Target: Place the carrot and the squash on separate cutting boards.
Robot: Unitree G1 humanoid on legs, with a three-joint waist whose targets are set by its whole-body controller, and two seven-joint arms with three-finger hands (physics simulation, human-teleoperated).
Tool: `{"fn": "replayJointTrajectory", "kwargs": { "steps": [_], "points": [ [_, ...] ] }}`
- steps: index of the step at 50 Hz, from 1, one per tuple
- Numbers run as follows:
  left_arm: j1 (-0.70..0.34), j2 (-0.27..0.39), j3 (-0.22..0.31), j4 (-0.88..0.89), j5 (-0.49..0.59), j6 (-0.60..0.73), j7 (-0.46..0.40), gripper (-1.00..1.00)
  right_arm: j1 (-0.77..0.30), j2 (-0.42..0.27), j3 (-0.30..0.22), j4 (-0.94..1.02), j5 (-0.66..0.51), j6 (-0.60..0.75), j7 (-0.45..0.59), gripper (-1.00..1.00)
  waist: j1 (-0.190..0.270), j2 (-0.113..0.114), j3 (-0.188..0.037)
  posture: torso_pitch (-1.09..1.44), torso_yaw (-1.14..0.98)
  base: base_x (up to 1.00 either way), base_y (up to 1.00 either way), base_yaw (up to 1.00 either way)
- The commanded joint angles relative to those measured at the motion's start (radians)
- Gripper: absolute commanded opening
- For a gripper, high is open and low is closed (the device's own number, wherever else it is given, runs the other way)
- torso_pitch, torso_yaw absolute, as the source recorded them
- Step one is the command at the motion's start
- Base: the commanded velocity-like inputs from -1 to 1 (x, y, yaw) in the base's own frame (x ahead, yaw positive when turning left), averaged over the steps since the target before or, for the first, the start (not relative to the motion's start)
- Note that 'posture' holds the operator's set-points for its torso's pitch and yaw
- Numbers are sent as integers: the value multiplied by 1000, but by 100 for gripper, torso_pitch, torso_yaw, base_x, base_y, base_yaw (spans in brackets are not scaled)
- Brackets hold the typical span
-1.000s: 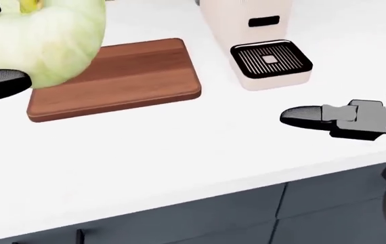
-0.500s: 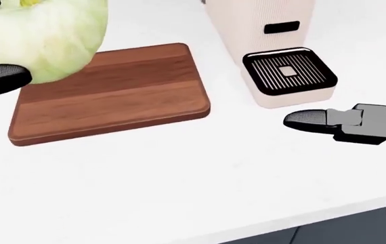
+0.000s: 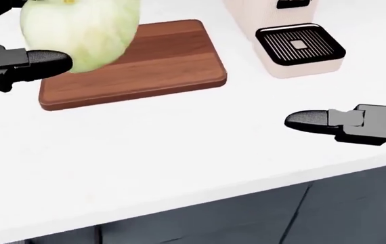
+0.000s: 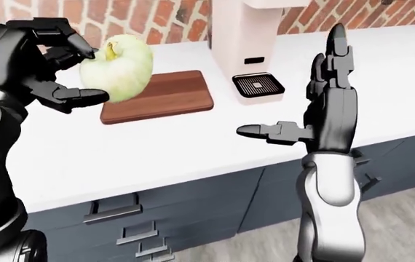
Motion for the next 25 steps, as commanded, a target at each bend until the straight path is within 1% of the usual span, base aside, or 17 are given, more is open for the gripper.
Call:
{"fn": "replayJointTrajectory", "kwargs": {
  "steps": [1,5,10,12,14,17,21,23,25],
  "points": [
    [-48,-1,18,-6,46,-73,8,-52,-25,-8,-1,-32,-1,-33,-3,100,3,0,-28,0,0,0,0,0],
    [-92,-36,-16,96,111,-127,-7,-54,-24,-8,-1,-28,0,-38,-3,100,-1,5,-32,0,0,0,0,0],
    [-136,-74,-41,201,172,-184,-19,-55,-24,-5,4,-23,-2,-43,-4,100,-2,2,-40,0,0,0,0,0],
    [-169,-89,-57,281,203,-227,-19,-55,-25,-4,8,-18,-5,-47,-5,100,-2,0,-43,0,0,0,0,0],
    [-195,-104,-64,346,226,-259,-18,-57,-19,-2,5,-12,-4,-56,-4,100,-1,-3,-45,0,0,0,0,0],
    [-217,-123,-73,395,253,-285,-20,-57,-16,0,6,-2,-4,-67,-4,100,0,-7,-50,0,0,0,0,0],
    [-256,-138,-74,577,280,-399,4,-58,-12,5,10,9,-5,-79,-6,100,0,-11,-54,0,0,0,0,0],
    [-275,-148,-86,644,296,-437,17,-58,-12,7,11,10,-4,-81,-6,100,0,-11,-58,0,0,0,0,0],
    [-284,-152,-84,674,300,-455,21,-58,-12,6,11,11,-4,-81,-6,100,0,-10,-61,0,0,0,0,0]
  ]
}}
